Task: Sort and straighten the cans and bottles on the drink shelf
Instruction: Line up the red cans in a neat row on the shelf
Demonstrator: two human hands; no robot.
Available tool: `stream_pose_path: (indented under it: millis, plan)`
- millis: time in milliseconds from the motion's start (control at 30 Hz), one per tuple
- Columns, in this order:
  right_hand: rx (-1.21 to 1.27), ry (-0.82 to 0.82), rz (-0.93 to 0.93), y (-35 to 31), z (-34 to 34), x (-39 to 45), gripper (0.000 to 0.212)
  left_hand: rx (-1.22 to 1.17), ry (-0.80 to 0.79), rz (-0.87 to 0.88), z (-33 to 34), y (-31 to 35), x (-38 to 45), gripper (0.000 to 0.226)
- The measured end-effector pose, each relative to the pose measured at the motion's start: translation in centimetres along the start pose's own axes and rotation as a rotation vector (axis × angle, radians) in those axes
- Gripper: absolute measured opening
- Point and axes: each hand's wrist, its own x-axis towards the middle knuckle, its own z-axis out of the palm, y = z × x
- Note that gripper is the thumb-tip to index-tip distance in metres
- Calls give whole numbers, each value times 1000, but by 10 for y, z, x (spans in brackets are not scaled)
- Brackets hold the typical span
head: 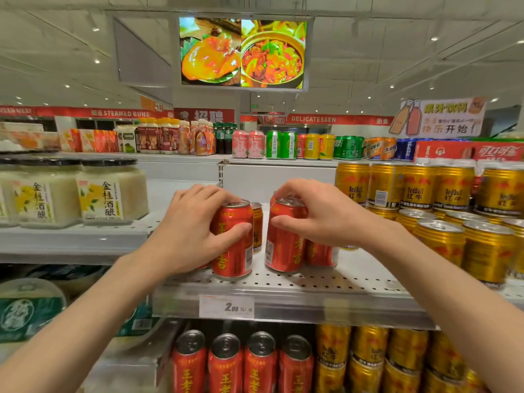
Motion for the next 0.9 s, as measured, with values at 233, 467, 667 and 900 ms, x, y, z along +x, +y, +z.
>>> stream_pose_path:
  millis: [233,467,667,900]
  plan:
    - [74,-75,14,6,-4,-2,49,-83,14,8,1,-4,1,53]
    - [218,-57,53,22,-18,26,40,-143,14,21,-1,-9,2,51]
    - [215,-215,21,22,-6,76,25,-174,3,-4,-5,-7,2,53]
    - [151,-480,-10,19,6,112,25,-175,-9,-23,-6,-5,2,48]
